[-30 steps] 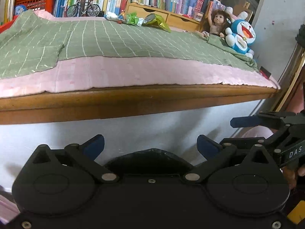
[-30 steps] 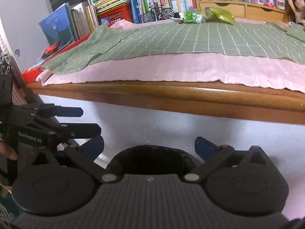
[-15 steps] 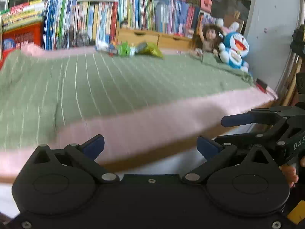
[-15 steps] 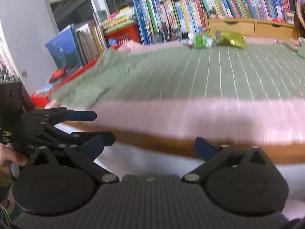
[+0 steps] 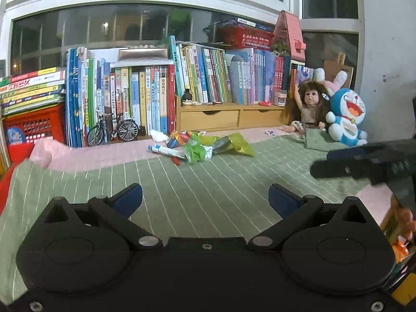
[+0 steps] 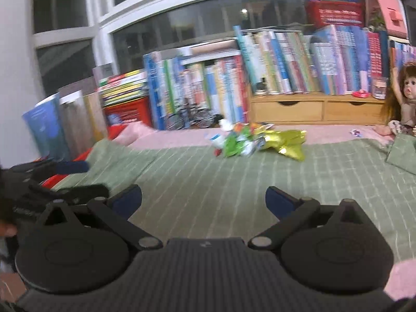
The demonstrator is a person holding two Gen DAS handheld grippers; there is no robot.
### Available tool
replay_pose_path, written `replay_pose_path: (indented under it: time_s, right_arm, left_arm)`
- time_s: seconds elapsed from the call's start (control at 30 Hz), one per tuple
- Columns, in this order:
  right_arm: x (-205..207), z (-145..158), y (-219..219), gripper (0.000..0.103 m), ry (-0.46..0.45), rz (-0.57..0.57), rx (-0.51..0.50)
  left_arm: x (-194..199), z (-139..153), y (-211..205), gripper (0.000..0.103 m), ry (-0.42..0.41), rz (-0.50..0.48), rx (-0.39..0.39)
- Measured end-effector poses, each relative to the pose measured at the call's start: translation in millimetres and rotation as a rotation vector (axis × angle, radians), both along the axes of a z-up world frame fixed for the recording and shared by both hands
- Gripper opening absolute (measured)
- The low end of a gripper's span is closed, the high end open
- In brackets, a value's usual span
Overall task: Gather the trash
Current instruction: 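Move both open tools back over the bed toward the wrapper pile, then grasp the yellow-green foil bag with the right tool while the left tool grasps the green plastic bag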
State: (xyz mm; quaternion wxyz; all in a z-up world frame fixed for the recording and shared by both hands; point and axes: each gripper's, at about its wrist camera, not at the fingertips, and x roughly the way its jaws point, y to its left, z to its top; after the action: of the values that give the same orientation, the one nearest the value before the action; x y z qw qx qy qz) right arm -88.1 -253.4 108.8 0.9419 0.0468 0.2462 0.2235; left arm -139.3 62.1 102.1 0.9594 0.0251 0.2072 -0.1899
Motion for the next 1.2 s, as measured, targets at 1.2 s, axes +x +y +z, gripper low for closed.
replay_pose_path:
  time_s: [1.2]
  right_arm:
    - [299.6,-97.4,-15.5,0.103,0.237,-0.237,-0.118]
  left_arm:
    - [316.8,-102.5,-107.0,0.099,0.081,-0.147,0.175]
